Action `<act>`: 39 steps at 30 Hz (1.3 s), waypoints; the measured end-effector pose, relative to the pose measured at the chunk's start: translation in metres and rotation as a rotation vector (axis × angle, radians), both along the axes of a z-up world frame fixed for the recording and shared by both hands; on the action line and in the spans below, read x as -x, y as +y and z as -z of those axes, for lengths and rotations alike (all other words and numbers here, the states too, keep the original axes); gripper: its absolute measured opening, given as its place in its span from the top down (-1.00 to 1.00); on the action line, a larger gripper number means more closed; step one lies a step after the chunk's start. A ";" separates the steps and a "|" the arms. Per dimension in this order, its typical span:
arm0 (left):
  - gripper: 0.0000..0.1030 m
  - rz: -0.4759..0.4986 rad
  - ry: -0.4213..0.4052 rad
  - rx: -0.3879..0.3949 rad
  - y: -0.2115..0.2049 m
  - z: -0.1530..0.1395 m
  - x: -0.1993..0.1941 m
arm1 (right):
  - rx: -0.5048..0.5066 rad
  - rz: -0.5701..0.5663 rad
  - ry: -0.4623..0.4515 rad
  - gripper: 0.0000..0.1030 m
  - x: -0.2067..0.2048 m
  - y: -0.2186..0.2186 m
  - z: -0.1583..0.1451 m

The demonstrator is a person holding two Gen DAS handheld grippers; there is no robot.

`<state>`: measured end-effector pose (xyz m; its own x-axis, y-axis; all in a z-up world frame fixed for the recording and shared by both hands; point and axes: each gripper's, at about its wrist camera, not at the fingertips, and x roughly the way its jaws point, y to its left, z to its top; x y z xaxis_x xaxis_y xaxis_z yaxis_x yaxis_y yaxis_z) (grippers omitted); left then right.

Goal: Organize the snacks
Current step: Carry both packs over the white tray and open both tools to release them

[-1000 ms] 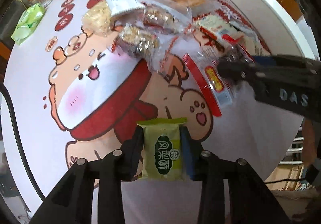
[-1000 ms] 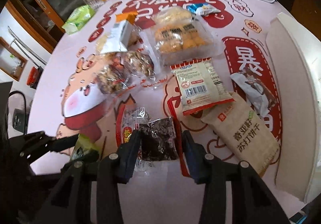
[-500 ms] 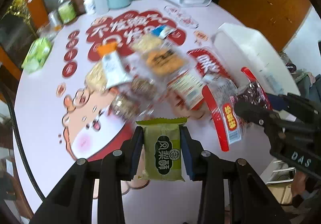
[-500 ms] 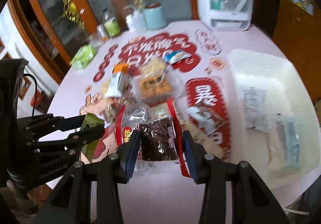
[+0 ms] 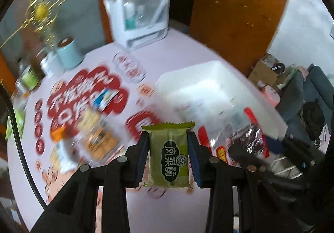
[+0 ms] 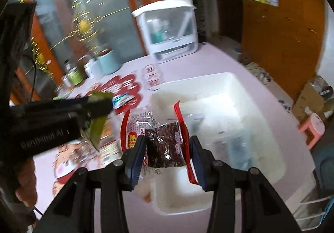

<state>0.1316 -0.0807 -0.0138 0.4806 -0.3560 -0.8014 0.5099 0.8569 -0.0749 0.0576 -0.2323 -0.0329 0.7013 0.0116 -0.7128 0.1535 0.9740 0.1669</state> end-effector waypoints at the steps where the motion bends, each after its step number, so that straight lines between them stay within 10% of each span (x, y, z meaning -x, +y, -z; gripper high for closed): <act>1: 0.31 0.007 -0.010 0.002 -0.010 -0.003 -0.003 | 0.008 0.017 -0.002 0.16 -0.001 -0.007 0.001; 14: 0.31 0.055 -0.044 -0.035 -0.131 0.002 -0.048 | -0.002 0.163 0.037 0.16 -0.026 -0.079 0.037; 30: 0.30 0.056 0.013 -0.149 -0.172 0.060 -0.069 | -0.045 0.157 0.166 0.13 -0.039 -0.097 0.086; 32: 0.18 0.063 0.016 -0.170 -0.175 0.064 -0.069 | -0.043 0.156 0.171 0.01 -0.038 -0.097 0.088; 34: -0.58 0.064 0.020 -0.182 -0.175 0.066 -0.068 | -0.024 0.154 0.166 -0.53 -0.037 -0.094 0.087; 39: -0.74 0.071 0.004 -0.156 -0.171 0.059 -0.062 | -0.019 0.140 0.139 -0.59 -0.034 -0.089 0.081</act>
